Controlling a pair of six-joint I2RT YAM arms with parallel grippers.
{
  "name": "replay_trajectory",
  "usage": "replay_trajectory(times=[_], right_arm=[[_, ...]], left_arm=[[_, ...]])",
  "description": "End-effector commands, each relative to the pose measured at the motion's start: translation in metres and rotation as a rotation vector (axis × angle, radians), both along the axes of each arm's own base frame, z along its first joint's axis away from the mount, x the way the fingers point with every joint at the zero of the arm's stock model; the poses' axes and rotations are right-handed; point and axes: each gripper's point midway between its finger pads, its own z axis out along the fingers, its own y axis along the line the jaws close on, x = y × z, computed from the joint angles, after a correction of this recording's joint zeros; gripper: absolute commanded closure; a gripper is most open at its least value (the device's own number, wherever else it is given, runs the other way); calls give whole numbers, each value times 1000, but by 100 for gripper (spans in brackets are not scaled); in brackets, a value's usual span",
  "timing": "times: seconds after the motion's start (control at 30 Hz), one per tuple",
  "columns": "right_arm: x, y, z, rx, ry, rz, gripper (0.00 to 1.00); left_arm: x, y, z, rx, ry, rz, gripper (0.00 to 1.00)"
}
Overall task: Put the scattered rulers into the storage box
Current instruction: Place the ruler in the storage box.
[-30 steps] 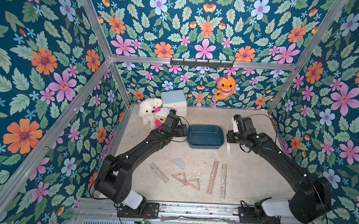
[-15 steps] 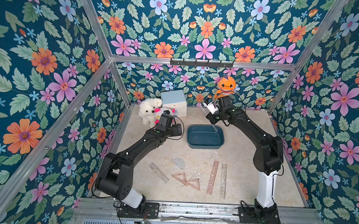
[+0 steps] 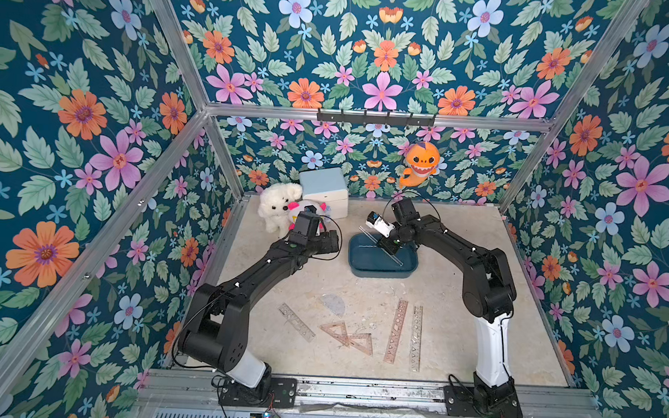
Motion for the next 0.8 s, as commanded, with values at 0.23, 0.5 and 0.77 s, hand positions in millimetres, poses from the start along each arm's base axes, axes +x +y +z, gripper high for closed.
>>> replay_trajectory(times=[0.23, 0.5, 0.77], right_arm=[[-8, 5, -17, -18, 1, 50, 89], [-10, 10, -34, -30, 60, 79, 77], [-3, 9, -18, -45, 68, 13, 68]], left_arm=[[4, -5, 0, -21, -6, -6, 4], [5, -6, 3, -25, -5, -13, 4], [4, -7, 6, -31, -12, -20, 4]])
